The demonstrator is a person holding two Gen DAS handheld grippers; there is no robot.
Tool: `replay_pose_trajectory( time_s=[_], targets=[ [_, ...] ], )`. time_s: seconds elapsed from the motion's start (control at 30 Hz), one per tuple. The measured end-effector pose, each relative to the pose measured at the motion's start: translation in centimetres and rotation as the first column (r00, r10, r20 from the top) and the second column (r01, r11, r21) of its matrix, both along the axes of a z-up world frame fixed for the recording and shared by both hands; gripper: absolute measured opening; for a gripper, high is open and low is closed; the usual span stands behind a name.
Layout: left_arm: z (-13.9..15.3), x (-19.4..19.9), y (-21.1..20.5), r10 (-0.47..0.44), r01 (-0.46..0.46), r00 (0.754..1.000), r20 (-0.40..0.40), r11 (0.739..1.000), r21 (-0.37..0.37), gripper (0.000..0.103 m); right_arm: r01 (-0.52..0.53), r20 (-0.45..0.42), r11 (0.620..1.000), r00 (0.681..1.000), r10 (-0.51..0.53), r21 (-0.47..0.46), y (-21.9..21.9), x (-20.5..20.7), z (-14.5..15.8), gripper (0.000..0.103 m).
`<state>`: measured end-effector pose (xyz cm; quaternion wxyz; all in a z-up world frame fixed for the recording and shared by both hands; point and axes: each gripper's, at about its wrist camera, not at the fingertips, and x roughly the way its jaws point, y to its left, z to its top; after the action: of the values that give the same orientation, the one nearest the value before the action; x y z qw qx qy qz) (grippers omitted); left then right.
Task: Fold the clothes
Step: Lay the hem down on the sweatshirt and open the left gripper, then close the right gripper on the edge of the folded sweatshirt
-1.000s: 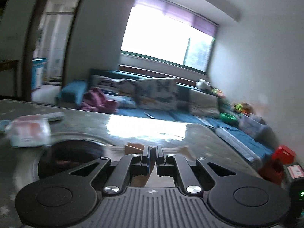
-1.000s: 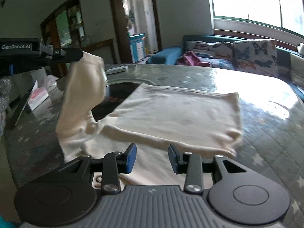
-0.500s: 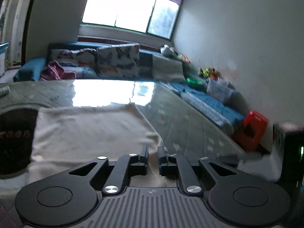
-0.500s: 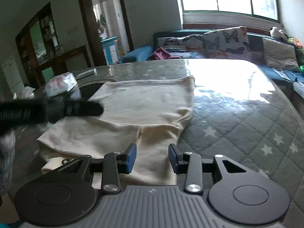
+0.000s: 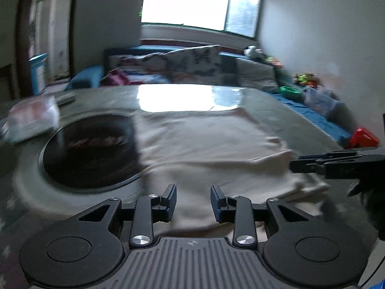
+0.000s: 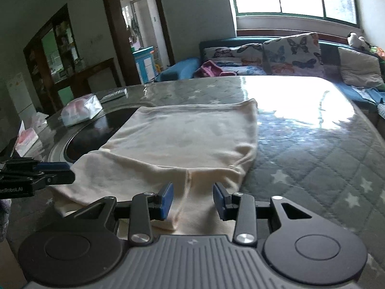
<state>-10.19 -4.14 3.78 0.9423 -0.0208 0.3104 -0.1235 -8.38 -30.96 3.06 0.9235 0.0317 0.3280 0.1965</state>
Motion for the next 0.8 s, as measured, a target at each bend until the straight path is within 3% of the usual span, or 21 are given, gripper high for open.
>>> replay_pose_trajectory(
  time_s=[0.23, 0.37, 0.47, 0.6, 0.8],
  targets=[
    [-0.9, -0.3, 1.9, 0.039, -0.039, 0.999, -0.025, 0.999, -0.006, 0.034, -0.012, -0.011, 1.000, 1.000, 0.012, -0.021, 1.5, 1.6, -0.6, 0.035],
    [-1.0, 0.0, 2.0, 0.034, -0.035, 0.999, -0.028, 0.999, -0.013, 0.034, 0.002, 0.020, 0.999, 1.000, -0.001, -0.044, 1.6, 1.2, 0.0, 0.010],
    [-1.0, 0.0, 2.1, 0.029, -0.029, 0.999, -0.030, 1.000, -0.011, 0.034, 0.013, 0.044, 0.998, 0.999, -0.010, -0.060, 1.7, 0.9, 0.4, 0.003],
    [-1.0, 0.0, 2.1, 0.012, -0.012, 0.999, -0.030, 1.000, -0.007, 0.036, 0.032, 0.072, 0.997, 0.997, -0.027, -0.074, 1.6, 0.6, 1.2, 0.002],
    [-0.9, 0.0, 2.4, 0.011, -0.012, 0.999, -0.034, 1.000, -0.015, 0.038, 0.022, 0.009, 1.000, 1.000, -0.022, 0.001, 0.3, 1.3, 0.4, 0.009]
  ],
)
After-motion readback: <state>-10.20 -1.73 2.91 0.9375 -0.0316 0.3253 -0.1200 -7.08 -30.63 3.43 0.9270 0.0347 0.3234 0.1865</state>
